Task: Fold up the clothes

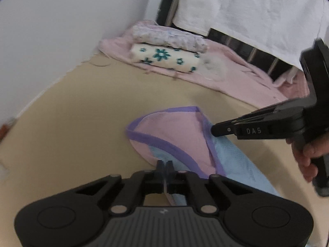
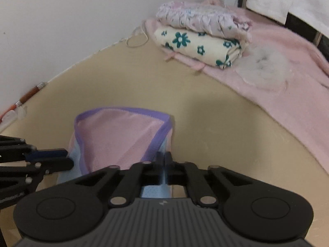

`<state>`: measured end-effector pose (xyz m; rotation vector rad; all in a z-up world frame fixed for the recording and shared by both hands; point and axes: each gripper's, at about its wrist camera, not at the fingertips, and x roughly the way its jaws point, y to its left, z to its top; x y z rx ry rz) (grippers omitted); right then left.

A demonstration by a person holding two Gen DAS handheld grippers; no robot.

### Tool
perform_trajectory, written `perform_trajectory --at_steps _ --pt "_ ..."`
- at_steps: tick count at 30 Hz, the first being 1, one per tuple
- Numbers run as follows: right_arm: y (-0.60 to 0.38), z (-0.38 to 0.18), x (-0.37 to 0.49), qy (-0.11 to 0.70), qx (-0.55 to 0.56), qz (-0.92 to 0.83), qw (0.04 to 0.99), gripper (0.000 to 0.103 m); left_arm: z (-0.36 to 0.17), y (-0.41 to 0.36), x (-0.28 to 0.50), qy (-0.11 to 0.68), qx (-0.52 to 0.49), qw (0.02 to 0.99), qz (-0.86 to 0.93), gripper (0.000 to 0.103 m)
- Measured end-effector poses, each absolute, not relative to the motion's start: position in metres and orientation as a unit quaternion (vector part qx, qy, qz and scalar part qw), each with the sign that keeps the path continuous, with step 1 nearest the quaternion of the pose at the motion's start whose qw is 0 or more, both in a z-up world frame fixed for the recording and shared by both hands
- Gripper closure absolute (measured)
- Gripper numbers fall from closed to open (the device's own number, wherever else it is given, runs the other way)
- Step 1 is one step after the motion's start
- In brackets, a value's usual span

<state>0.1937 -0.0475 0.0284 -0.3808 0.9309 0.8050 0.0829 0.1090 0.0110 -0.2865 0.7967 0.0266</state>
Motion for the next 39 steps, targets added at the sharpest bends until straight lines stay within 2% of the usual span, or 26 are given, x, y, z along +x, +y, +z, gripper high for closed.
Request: perform_trajectory --at_steps 5,7,8,10,11,12,13,14,18,19,20,21,25,29,30,31,32,33,38,39 --pt "-0.108 0.022 0.213 0.431 -0.115 0.226 0.866 0.102 0.017 0.109 0.133 0.359 -0.110 0.925 0.063 0.102" --pt "-0.148 0.018 0.221 0.429 -0.070 0.150 0.888 0.102 0.024 0.110 0.133 0.363 -0.110 0.923 0.059 0.086" --pt "-0.170 0.017 0.219 0.426 -0.048 0.111 0.897 0.098 0.028 0.110 0.121 0.359 -0.114 0.926 0.026 0.081" --pt "-0.207 0.024 0.202 0.406 0.001 0.096 0.909 0.096 0.035 0.108 0.096 0.352 -0.122 0.927 -0.038 0.056" --pt "-0.223 0.030 0.186 0.391 0.024 0.112 0.913 0.088 0.036 0.104 0.076 0.358 -0.127 0.923 -0.066 0.054" --pt "-0.235 0.036 0.161 0.373 0.040 0.140 0.916 0.068 0.035 0.099 0.056 0.362 -0.130 0.919 -0.092 0.053" --pt "-0.247 0.043 0.136 0.354 0.056 0.168 0.918 0.059 0.031 0.093 0.036 0.359 -0.123 0.918 -0.112 0.053" --pt "-0.255 0.047 0.110 0.340 0.067 0.199 0.916 0.055 0.028 0.086 0.016 0.357 -0.117 0.917 -0.133 0.053" --pt "-0.240 0.024 0.009 0.343 0.038 0.322 0.882 0.058 0.017 0.055 -0.043 0.338 -0.080 0.917 -0.197 0.055" --pt "-0.231 0.016 -0.007 0.345 0.024 0.336 0.876 0.061 0.013 0.050 -0.043 0.345 -0.080 0.915 -0.194 0.068" --pt "-0.220 0.008 -0.020 0.348 0.010 0.342 0.873 0.068 0.010 0.045 -0.044 0.352 -0.080 0.913 -0.191 0.082" --pt "-0.211 0.002 -0.032 0.350 -0.002 0.340 0.873 0.077 0.007 0.039 -0.044 0.358 -0.080 0.911 -0.189 0.091" --pt "-0.210 -0.010 -0.060 0.352 -0.007 0.308 0.884 0.095 0.002 0.031 -0.061 0.371 -0.086 0.902 -0.204 0.091" --pt "-0.221 -0.003 -0.100 0.363 -0.037 0.276 0.889 0.094 0.005 0.027 -0.097 0.370 -0.092 0.896 -0.227 0.087" --pt "-0.228 0.001 -0.108 0.368 -0.019 0.279 0.887 0.092 0.006 0.028 -0.102 0.366 -0.094 0.898 -0.225 0.079" --pt "-0.236 0.005 -0.114 0.368 0.001 0.282 0.886 0.089 0.007 0.033 -0.097 0.356 -0.104 0.905 -0.210 0.059" --pt "-0.245 0.010 -0.114 0.355 0.028 0.288 0.889 0.076 0.008 0.037 -0.091 0.346 -0.114 0.911 -0.192 0.051" --pt "-0.253 0.014 -0.113 0.341 0.053 0.292 0.892 0.062 0.010 0.040 -0.079 0.338 -0.123 0.917 -0.170 0.049" --pt "-0.249 0.012 -0.053 0.311 0.079 0.258 0.911 0.062 0.008 0.046 -0.006 0.349 -0.139 0.912 -0.167 0.051" --pt "-0.245 0.010 -0.038 0.312 0.082 0.256 0.911 0.062 0.005 0.043 0.003 0.357 -0.132 0.909 -0.167 0.057"
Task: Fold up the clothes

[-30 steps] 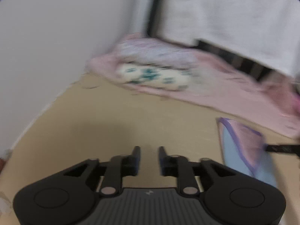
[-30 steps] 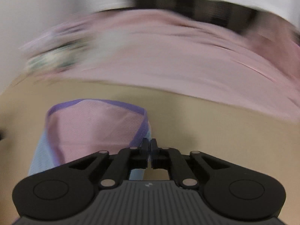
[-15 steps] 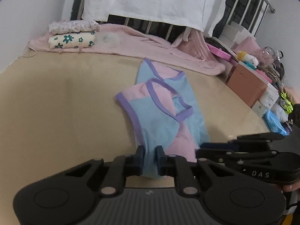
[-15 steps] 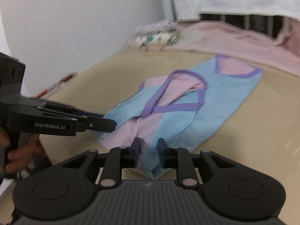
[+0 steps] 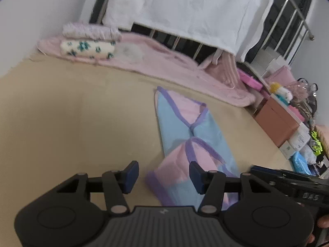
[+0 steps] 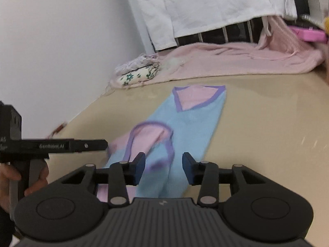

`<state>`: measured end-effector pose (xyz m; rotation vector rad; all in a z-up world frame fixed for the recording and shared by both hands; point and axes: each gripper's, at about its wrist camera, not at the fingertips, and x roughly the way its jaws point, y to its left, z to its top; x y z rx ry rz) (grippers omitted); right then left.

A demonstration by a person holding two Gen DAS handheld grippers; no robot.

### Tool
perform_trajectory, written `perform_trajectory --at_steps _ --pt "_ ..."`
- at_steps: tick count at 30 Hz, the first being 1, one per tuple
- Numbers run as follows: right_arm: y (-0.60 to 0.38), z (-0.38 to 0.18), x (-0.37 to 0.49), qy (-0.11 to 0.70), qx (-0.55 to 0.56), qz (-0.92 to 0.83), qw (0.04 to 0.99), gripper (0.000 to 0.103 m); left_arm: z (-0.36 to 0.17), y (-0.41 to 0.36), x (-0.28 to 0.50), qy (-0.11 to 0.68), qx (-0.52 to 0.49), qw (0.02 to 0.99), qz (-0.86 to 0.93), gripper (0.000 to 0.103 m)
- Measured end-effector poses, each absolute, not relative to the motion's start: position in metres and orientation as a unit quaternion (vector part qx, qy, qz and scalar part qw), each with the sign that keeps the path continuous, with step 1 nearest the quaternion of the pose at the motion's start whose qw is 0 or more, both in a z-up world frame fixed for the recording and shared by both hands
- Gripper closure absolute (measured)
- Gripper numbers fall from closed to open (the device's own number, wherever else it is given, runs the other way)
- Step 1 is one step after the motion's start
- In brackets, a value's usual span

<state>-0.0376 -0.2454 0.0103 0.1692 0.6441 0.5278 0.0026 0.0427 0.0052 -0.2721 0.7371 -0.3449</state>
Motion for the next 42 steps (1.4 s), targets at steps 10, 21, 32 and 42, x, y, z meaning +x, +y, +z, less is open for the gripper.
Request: perform_trajectory --at_steps 10,21,32,42 --pt "-0.229 0.007 -0.019 0.317 0.075 0.252 0.911 0.102 0.030 0.037 -0.004 0.320 -0.131 0.911 -0.223 0.101" --pt "-0.249 -0.001 0.000 0.317 0.061 0.155 0.934 0.098 0.019 0.000 0.043 0.366 -0.055 0.915 -0.159 0.088" --pt "-0.245 0.009 -0.099 0.283 0.083 0.267 0.917 0.060 0.021 0.000 -0.069 0.335 -0.048 0.911 -0.237 0.077" --pt "-0.220 -0.014 -0.099 0.321 0.045 0.229 0.918 0.084 0.007 0.018 -0.042 0.310 -0.119 0.924 -0.192 0.089"
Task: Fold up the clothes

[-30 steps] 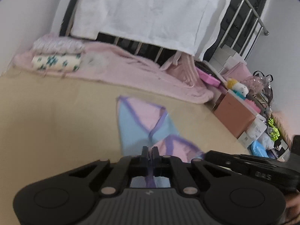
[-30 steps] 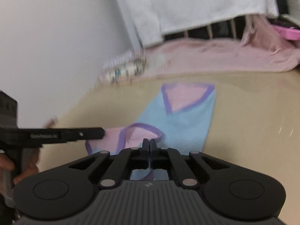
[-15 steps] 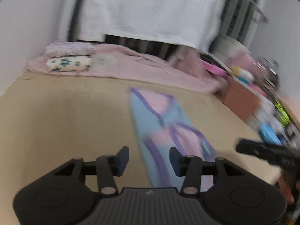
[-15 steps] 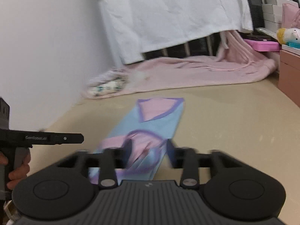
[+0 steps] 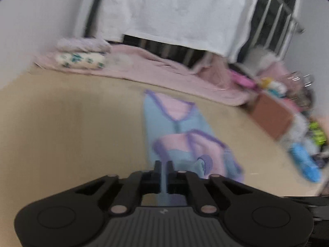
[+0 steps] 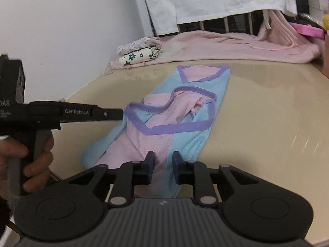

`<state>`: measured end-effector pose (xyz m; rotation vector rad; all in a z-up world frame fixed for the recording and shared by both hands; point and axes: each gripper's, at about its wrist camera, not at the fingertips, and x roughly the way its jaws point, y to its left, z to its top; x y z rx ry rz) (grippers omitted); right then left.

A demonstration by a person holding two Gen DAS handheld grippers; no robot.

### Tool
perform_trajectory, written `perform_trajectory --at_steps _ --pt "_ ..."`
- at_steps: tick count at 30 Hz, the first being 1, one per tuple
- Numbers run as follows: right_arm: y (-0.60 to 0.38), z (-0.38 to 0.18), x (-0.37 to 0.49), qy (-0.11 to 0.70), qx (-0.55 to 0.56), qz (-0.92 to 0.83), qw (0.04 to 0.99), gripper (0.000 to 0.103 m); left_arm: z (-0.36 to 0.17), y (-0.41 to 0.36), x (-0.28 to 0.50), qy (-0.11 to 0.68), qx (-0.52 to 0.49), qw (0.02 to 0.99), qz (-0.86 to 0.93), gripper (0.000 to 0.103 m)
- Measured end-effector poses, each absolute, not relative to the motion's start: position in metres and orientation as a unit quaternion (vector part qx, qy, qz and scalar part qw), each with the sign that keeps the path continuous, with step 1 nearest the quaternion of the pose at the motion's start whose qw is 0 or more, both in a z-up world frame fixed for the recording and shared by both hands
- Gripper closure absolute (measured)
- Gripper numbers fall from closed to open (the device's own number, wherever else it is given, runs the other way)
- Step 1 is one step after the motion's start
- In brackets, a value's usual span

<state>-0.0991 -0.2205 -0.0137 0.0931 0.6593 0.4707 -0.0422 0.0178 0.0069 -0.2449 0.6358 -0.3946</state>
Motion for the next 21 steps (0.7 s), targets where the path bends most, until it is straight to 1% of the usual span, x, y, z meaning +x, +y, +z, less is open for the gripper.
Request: perform_trajectory --at_steps 1,5,7,8,10,12,14,15,17,18,19,20,21 --pt "-0.220 -0.013 -0.102 0.318 0.040 0.227 0.920 0.083 0.008 0.020 -0.044 0.308 -0.125 0.921 -0.203 0.081" --pt "-0.222 0.001 -0.111 0.290 0.039 0.234 0.927 0.082 0.018 0.029 -0.063 0.312 -0.106 0.918 -0.221 0.071" --pt "-0.223 0.005 -0.109 0.282 0.050 0.242 0.927 0.082 0.023 0.030 -0.071 0.316 -0.114 0.907 -0.254 0.057" --pt "-0.223 0.005 -0.106 0.283 0.054 0.244 0.926 0.082 0.022 0.026 -0.074 0.322 -0.117 0.903 -0.259 0.055" --pt "-0.217 -0.001 -0.097 0.298 0.047 0.227 0.926 0.082 0.018 0.015 -0.080 0.341 -0.096 0.903 -0.243 0.057" --pt "-0.210 -0.009 -0.089 0.311 0.038 0.209 0.926 0.082 0.017 0.009 -0.091 0.331 -0.072 0.912 -0.230 0.056" --pt "-0.209 -0.014 -0.089 0.307 0.042 0.204 0.929 0.082 0.016 0.010 -0.106 0.302 -0.071 0.918 -0.248 0.049" --pt "-0.209 -0.014 -0.089 0.306 0.044 0.202 0.929 0.082 0.014 0.009 -0.112 0.294 -0.074 0.919 -0.251 0.042" --pt "-0.210 -0.015 -0.090 0.305 0.044 0.203 0.930 0.082 0.010 0.005 -0.119 0.290 -0.072 0.922 -0.245 0.042" --pt "-0.210 -0.015 -0.090 0.304 0.042 0.203 0.930 0.082 0.007 0.002 -0.121 0.293 -0.068 0.924 -0.237 0.045" --pt "-0.210 -0.015 -0.090 0.304 0.041 0.203 0.930 0.082 0.004 0.001 -0.119 0.300 -0.068 0.924 -0.227 0.055" --pt "-0.210 -0.015 -0.090 0.305 0.042 0.203 0.930 0.082 0.002 0.003 -0.119 0.305 -0.074 0.924 -0.219 0.061" --pt "-0.210 -0.015 -0.090 0.305 0.044 0.202 0.930 0.082 0.000 0.004 -0.118 0.311 -0.079 0.923 -0.211 0.072"
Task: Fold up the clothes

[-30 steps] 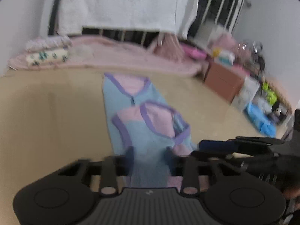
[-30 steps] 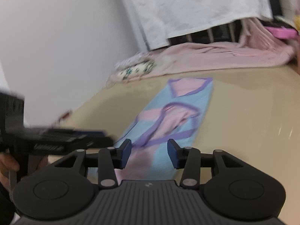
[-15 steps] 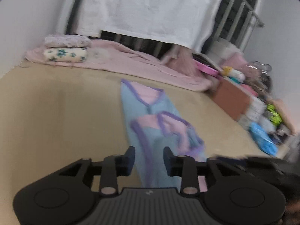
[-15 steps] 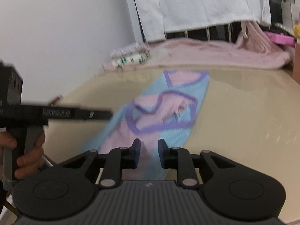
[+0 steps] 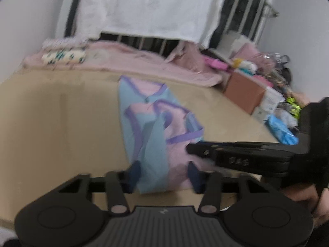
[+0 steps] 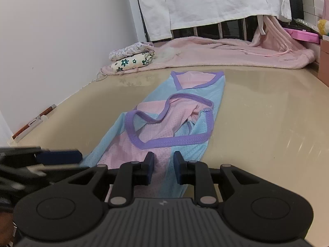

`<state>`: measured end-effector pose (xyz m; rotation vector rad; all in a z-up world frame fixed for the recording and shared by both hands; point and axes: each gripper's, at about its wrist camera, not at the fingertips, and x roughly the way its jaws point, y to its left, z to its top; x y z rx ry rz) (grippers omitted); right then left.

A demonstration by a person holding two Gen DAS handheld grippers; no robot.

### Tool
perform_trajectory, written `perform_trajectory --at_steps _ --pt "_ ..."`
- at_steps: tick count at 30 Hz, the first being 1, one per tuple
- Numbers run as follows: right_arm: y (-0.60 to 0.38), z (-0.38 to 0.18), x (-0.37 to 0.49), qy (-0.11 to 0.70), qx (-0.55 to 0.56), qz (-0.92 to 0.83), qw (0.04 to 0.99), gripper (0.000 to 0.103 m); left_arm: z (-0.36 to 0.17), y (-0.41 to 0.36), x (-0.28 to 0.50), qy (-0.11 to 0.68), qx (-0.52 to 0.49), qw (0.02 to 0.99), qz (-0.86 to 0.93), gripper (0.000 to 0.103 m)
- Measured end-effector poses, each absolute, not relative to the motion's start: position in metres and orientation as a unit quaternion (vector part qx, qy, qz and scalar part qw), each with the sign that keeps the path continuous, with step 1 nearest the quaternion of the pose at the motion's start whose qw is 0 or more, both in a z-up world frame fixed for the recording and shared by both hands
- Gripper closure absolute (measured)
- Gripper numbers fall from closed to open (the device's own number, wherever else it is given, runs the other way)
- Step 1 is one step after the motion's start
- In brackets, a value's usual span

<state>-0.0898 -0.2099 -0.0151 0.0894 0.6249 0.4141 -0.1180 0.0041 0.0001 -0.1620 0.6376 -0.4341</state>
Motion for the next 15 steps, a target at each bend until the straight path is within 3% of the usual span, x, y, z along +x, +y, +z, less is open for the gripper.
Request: perform_trajectory --at_steps 3,7,9,12,14,15 --pt "-0.209 -0.015 -0.091 0.304 0.043 0.201 0.930 0.082 -0.005 0.012 -0.112 0.325 -0.100 0.916 -0.214 0.099" --pt "-0.211 -0.014 -0.091 0.305 0.047 0.196 0.931 0.084 -0.011 0.045 -0.098 0.337 -0.219 0.887 -0.229 0.101" --pt "-0.214 -0.014 -0.091 0.304 0.054 0.188 0.932 0.091 -0.017 0.061 -0.090 0.347 -0.275 0.866 -0.231 0.101" --pt "-0.216 -0.015 -0.092 0.304 0.061 0.184 0.933 0.092 -0.028 0.071 -0.080 0.379 -0.320 0.838 -0.229 0.100" --pt "-0.217 -0.013 -0.094 0.299 0.061 0.181 0.935 0.090 -0.023 0.070 -0.082 0.372 -0.315 0.843 -0.229 0.091" --pt "-0.219 -0.011 -0.096 0.294 0.065 0.181 0.937 0.088 -0.018 0.068 -0.083 0.364 -0.305 0.850 -0.230 0.075"
